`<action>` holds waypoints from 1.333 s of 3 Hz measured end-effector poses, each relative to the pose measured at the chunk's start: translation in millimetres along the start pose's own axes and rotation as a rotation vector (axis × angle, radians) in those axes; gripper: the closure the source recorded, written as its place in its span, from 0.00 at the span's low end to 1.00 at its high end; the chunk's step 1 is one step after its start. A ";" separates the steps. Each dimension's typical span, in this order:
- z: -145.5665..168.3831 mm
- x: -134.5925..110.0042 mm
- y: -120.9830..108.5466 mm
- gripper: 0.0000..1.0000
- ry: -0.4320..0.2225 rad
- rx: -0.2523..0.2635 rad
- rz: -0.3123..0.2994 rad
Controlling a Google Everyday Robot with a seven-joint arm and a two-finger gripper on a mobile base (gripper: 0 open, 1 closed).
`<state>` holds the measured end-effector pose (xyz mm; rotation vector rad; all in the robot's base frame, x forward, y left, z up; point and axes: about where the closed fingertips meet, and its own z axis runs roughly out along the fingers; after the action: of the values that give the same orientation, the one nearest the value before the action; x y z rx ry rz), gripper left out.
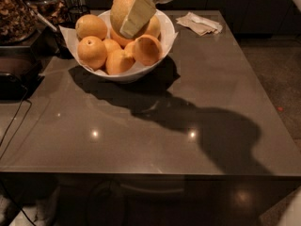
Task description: Pick orange from white bowl
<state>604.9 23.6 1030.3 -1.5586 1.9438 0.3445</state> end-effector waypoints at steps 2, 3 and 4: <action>-18.0 9.3 42.7 1.00 -0.043 0.018 0.082; -28.5 6.8 65.5 1.00 -0.051 0.041 0.122; -33.1 8.9 82.6 1.00 -0.054 0.054 0.158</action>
Offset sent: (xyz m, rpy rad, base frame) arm -0.0753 -0.0120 0.0027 0.0918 0.0298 -0.1211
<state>515.7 20.6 1036.4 -1.3515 2.0228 0.3923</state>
